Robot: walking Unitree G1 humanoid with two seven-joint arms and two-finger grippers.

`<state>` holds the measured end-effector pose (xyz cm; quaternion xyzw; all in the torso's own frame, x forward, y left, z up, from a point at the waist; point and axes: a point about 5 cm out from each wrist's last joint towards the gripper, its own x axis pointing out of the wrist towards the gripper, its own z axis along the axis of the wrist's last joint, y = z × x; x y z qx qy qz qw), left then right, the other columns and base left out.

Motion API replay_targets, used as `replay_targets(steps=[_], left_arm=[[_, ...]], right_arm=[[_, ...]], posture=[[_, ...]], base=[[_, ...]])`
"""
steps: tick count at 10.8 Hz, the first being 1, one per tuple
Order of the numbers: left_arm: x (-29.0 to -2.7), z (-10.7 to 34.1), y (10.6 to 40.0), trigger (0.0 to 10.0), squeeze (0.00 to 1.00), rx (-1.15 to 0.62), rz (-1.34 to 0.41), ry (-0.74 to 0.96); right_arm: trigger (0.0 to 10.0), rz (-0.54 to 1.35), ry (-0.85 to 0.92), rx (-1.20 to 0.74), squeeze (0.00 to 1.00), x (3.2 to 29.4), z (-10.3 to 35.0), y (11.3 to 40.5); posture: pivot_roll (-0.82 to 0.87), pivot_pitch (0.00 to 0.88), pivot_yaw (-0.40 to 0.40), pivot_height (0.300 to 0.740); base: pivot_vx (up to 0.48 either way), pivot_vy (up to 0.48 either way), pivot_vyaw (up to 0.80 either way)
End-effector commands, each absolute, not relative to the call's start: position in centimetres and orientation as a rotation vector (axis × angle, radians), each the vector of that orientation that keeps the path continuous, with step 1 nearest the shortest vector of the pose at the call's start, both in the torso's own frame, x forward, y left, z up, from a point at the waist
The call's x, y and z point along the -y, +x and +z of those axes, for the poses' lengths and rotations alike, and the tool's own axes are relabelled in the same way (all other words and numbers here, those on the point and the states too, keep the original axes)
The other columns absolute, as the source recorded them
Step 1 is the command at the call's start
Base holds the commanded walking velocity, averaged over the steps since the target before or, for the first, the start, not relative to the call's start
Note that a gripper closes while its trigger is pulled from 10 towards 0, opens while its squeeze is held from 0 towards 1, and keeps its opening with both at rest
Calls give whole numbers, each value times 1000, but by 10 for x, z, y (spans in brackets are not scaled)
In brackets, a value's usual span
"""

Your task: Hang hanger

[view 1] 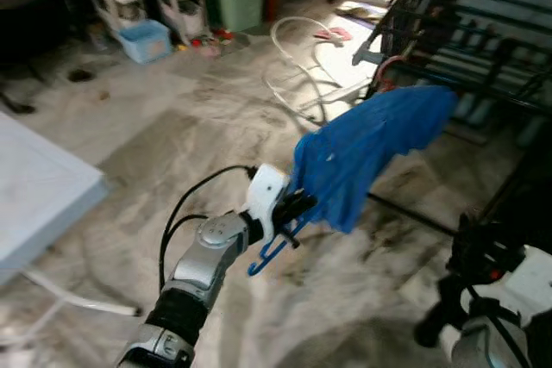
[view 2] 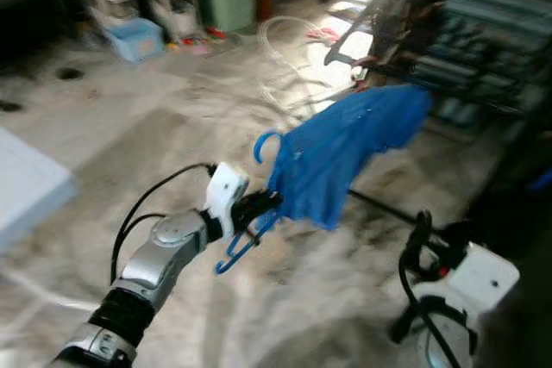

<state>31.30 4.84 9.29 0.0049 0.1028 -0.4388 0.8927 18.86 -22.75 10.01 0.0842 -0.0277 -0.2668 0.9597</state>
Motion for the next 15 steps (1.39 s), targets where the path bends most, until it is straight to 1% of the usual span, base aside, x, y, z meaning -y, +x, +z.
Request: replay_targets(steps=[1, 3, 4, 6, 7, 9, 10, 11, 12, 13, 15], left_arm=[[-36, 98, 314, 10000, 0, -192, -965, 35], [-30, 98, 316, 10000, 0, -198, -993, 47], [-26, 92, 316, 10000, 0, -211, -1031, 91], [-24, 98, 322, 10000, 0, -201, -1068, 98], [-19, 104, 326, 10000, 0, -184, -1097, 109], [-18, 111, 334, 10000, 0, -198, -1078, 74], [-20, 111, 337, 10000, 0, -206, -1056, 71], [-21, 102, 333, 10000, 0, -223, -1048, 64], [-20, 101, 331, 10000, 0, -222, -1066, 72], [-21, 98, 329, 10000, 0, -230, -1076, 71], [-23, 95, 328, 10000, 0, -237, -1088, 78]], right_arm=[[10000, -606, 200, 51, 0, 227, 94, 177], [10000, -626, 201, 56, 0, 225, 95, 173], [10000, -632, 159, 40, 0, 226, 93, 163], [10000, -546, 75, -16, 0, 226, 93, 151], [10000, -539, 32, -17, 0, 233, 97, 146], [10000, -558, 74, -18, 0, 237, 97, 151], [10000, -548, 81, -18, 0, 234, 98, 155], [10000, -508, 87, -24, 0, 222, 96, 161], [10000, -493, 96, -31, 0, 218, 95, 162], [10000, -454, 83, -50, 0, 214, 92, 162], [10000, -464, 81, -53, 0, 217, 90, 163]], posture=[[23, 39, 26, 740], [-12, 34, 40, 740], [-53, 37, 49, 740], [-103, 47, 54, 740], [-100, 52, 45, 740], [-79, 48, 22, 740], [-82, 51, 20, 740], [-82, 40, 0, 740], [-79, 36, -3, 740], [-72, 24, -4, 740], [-74, 4, 7, 740]], base=[[0, 0, 0], [0, 0, 0], [0, 0, 0], [0, 0, 0], [0, 0, 0], [0, 0, 0], [0, 0, -500], [0, 0, -800], [0, 0, -800], [0, 368, -800], [0, 337, -800]])
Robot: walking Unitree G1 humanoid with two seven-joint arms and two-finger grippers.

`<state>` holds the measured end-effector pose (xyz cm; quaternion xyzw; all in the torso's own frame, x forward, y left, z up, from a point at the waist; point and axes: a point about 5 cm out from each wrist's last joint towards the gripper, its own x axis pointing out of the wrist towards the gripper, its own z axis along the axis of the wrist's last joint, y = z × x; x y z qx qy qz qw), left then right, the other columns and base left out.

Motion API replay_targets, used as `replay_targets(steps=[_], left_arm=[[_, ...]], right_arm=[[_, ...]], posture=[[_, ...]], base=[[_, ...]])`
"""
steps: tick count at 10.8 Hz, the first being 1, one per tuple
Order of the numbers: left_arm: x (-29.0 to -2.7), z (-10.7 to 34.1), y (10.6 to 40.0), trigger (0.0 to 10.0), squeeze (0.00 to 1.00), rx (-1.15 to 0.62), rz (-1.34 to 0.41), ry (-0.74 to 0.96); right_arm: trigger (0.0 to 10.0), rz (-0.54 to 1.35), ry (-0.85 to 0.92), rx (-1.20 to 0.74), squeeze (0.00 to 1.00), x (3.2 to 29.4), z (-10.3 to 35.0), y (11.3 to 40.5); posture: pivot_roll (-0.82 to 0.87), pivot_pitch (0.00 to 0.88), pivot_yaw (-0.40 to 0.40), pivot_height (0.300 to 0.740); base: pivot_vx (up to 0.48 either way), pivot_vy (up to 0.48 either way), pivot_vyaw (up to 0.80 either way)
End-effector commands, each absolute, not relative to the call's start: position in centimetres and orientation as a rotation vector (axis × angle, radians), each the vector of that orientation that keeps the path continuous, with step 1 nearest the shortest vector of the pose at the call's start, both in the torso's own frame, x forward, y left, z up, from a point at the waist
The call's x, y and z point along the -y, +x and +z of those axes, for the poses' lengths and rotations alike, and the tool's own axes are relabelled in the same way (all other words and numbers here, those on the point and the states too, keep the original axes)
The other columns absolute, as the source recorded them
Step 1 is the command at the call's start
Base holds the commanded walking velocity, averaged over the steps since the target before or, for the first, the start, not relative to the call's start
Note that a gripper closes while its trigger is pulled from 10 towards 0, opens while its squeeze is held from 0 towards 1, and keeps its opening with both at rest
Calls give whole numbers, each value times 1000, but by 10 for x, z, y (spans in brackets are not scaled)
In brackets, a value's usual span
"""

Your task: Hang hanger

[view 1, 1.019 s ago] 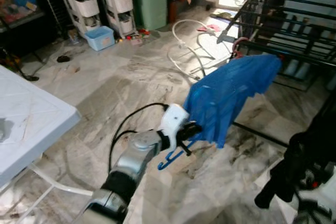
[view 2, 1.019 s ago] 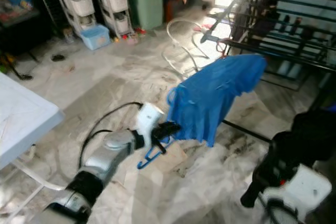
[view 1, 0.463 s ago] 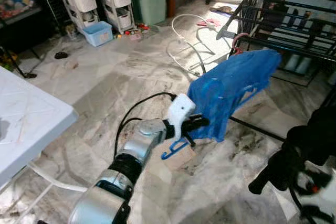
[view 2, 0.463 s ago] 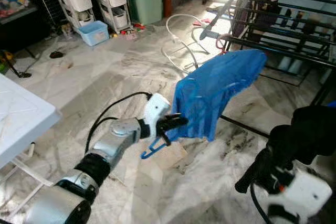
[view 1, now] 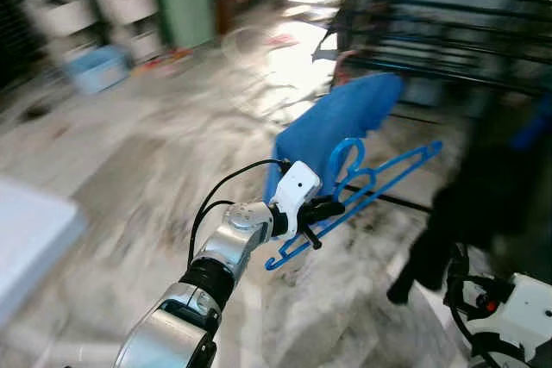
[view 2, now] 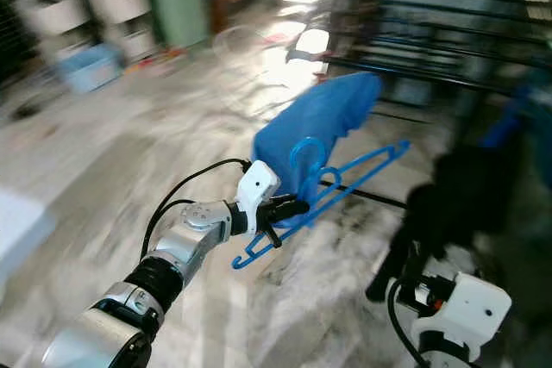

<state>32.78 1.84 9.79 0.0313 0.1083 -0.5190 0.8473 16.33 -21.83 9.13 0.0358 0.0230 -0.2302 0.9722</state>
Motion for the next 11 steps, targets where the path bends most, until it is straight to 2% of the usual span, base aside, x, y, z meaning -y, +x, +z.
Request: replay_targets(steps=[1, 3, 4, 6, 8, 11], left_arm=[[-23, 94, 326, 10000, 0, -244, -1104, 88], [-20, 94, 324, 10000, 0, -235, -1132, 106], [-18, 94, 323, 10000, 0, -236, -1148, 103], [-17, 96, 320, 10000, 0, -200, -1202, 145], [-15, 99, 323, 10000, 0, -176, -1194, 163], [-15, 101, 324, 10000, 0, -162, -1163, 136]], right_arm=[[10000, -471, 84, -48, 0, 217, 92, 164], [10000, -452, 80, -52, 0, 213, 90, 165], [10000, -452, 73, -58, 0, 213, 88, 163], [10000, -394, 41, -73, 0, 210, 88, 163], [10000, -301, -3, -83, 0, 215, 95, 163], [10000, -299, -25, -73, 0, 222, 100, 166]], posture=[[-75, 3, 9, 740], [-76, 12, 15, 740], [-75, 19, 15, 740], [-72, 26, 17, 740], [-75, 36, 10, 740], [-70, 50, 6, 740]], base=[[0, 337, -800], [0, 360, -800], [0, 319, 0], [0, 0, 0], [0, 0, 0], [0, 0, 0]])
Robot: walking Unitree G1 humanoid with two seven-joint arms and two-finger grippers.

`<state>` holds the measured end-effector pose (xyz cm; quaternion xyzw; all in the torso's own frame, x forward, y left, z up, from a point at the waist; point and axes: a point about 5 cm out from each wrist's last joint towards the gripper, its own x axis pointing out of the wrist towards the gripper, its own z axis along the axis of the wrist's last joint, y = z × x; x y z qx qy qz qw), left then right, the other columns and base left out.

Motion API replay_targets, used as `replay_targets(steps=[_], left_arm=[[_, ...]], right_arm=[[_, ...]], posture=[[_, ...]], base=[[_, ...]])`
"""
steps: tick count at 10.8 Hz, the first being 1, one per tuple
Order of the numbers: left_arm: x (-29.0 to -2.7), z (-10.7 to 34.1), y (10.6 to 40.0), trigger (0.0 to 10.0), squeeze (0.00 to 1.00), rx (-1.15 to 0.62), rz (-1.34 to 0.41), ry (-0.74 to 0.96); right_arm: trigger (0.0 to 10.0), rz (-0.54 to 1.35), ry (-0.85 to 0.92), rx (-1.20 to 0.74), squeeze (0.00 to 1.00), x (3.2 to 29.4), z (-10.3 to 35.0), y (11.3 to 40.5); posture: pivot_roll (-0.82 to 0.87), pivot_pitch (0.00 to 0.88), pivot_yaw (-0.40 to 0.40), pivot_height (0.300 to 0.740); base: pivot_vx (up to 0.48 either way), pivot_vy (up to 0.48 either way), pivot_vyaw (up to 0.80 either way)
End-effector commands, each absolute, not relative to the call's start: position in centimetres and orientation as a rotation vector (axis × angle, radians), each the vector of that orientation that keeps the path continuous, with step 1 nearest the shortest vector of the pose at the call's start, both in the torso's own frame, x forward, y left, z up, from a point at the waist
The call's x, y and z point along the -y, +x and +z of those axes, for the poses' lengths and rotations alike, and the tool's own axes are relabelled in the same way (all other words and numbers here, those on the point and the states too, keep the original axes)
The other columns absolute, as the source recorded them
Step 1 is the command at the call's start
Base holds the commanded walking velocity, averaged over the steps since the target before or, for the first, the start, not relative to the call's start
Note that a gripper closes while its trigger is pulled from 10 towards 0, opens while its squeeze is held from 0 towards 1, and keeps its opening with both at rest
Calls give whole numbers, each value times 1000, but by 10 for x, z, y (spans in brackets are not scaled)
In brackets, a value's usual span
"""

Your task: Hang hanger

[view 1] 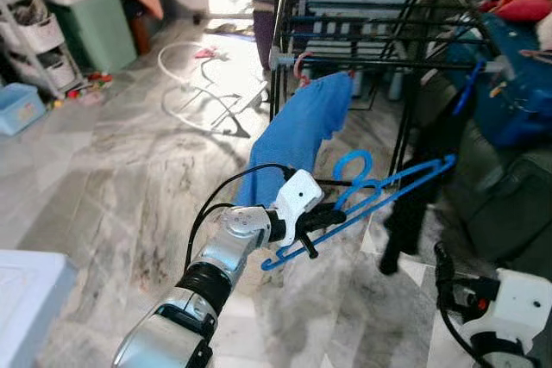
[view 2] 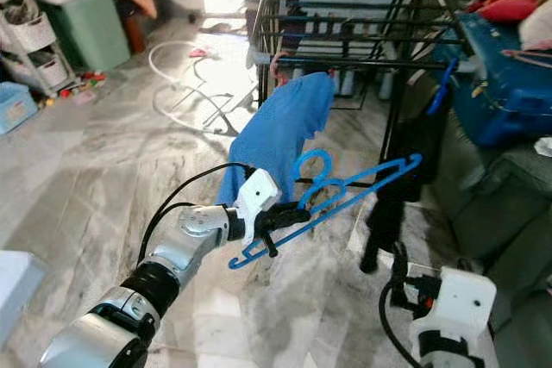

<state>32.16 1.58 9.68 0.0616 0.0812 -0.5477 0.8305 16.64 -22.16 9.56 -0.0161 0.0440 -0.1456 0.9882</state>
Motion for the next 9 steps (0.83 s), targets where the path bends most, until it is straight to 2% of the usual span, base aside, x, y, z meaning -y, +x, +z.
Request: replay_targets(steps=[1, 3, 6, 9], left_arm=[[-14, 102, 324, 10000, 0, -143, -1169, 150], [-14, 106, 322, 10000, 0, -76, -1250, 313], [-14, 115, 325, 10000, 0, 12, -1300, 501], [-19, 114, 321, 10000, 0, 87, -1336, 602]], right_arm=[[10000, -211, -83, -65, 0, 219, 107, 169], [10000, 192, -365, -105, 0, 212, 134, 171], [10000, 475, -707, -219, 0, 241, 174, 176], [10000, 578, -842, -361, 0, 266, 193, 178]], posture=[[-69, 59, 11, 740], [-77, 73, 16, 740], [-75, 93, 16, 740], [-69, 104, 23, 740]], base=[[0, 0, 0], [0, 0, 0], [0, 0, 0], [0, 0, 0]])
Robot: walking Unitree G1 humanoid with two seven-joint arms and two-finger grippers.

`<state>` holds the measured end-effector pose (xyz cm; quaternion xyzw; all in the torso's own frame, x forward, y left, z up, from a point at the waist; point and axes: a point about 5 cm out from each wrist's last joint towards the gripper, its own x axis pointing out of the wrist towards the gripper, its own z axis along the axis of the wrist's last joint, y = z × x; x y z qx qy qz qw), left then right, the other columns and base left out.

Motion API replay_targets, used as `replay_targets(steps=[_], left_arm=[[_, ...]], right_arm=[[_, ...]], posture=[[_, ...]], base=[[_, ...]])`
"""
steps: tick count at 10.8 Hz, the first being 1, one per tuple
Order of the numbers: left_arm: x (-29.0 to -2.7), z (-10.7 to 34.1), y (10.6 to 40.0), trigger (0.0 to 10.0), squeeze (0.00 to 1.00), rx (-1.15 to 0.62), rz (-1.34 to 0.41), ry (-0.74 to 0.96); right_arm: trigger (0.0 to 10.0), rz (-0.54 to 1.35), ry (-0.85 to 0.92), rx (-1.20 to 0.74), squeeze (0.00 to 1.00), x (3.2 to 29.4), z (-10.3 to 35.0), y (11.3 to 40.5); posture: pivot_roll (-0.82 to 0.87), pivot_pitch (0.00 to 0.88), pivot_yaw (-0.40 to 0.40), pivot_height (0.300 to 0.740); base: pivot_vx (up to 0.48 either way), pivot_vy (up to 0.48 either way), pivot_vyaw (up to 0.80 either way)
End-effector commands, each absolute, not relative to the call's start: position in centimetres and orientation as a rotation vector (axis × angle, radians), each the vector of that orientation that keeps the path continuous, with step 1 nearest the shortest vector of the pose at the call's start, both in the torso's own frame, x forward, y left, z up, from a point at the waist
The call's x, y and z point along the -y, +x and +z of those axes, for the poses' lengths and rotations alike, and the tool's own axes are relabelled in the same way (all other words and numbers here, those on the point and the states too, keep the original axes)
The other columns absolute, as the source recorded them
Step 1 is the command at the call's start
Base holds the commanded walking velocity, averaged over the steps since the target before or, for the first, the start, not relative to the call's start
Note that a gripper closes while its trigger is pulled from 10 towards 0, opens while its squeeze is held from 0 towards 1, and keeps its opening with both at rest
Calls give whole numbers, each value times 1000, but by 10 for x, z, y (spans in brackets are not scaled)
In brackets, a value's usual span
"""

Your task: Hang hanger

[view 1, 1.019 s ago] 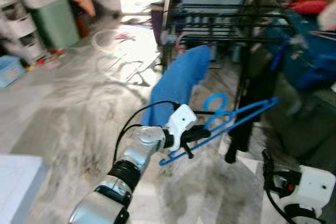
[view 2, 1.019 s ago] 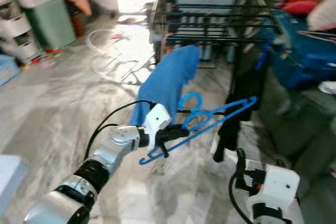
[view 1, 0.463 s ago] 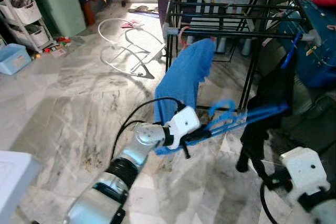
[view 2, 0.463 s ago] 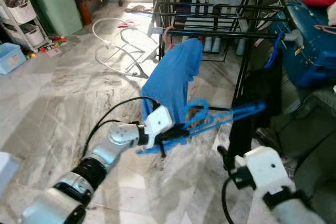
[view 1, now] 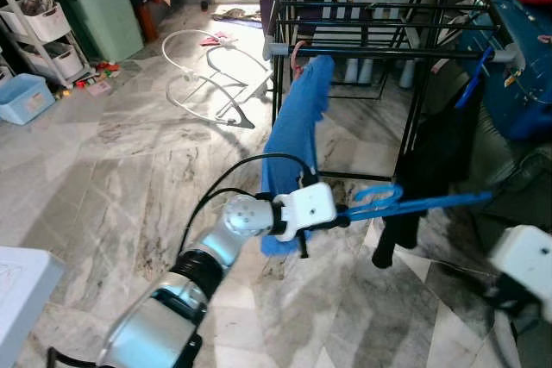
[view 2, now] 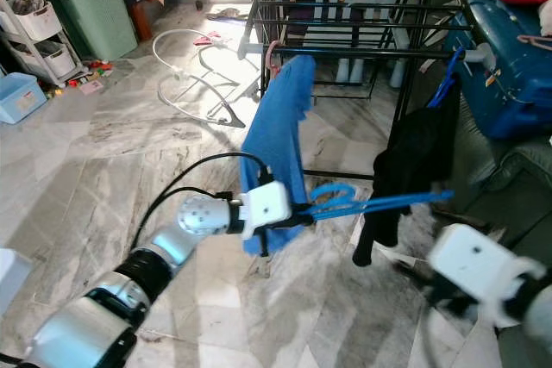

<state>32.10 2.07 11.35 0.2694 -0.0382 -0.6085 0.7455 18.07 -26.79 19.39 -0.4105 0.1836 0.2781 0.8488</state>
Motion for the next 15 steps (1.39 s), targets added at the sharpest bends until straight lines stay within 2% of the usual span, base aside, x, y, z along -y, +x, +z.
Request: replay_targets(steps=[1, 4, 6, 7, 9, 10, 11, 15], left_arm=[[-20, 114, 320, 10000, 0, 100, -1351, 625], [-16, 123, 310, 10000, 0, 238, -1447, 615], [-16, 123, 307, 10000, 0, 260, -1464, 611], [-15, 123, 306, 10000, 0, 263, -1468, 600], [-16, 120, 303, 10000, 0, 266, -1482, 597], [-17, 120, 303, 10000, 0, 265, -1478, 588], [-16, 119, 302, 10000, 0, 266, -1481, 589], [-13, 116, 298, 10000, 0, 268, -1496, 604]], right_arm=[[10000, 624, -878, -395, 0, 267, 199, 181], [10000, 702, -940, -447, 0, 279, 190, 205], [10000, 728, -920, -417, 0, 279, 178, 224], [10000, 720, -979, -399, 0, 282, 171, 236], [10000, 758, -979, -356, 0, 273, 166, 252], [1804, 785, -961, -345, 0, 267, 160, 260], [0, 824, -967, -341, 0, 261, 156, 264], [0, 1028, -958, -367, 0, 233, 159, 270]], posture=[[-70, 105, 22, 740], [-75, 112, 27, 740], [-63, 115, 25, 740], [-57, 117, 27, 740], [-49, 117, 22, 740], [-46, 121, 21, 740], [-48, 123, 21, 740], [-53, 122, 22, 740]], base=[[0, 0, 0], [0, 0, 0], [0, 0, 0], [0, 0, 0], [0, 0, 0], [0, 0, 0], [0, 0, 0], [0, 0, 0]])
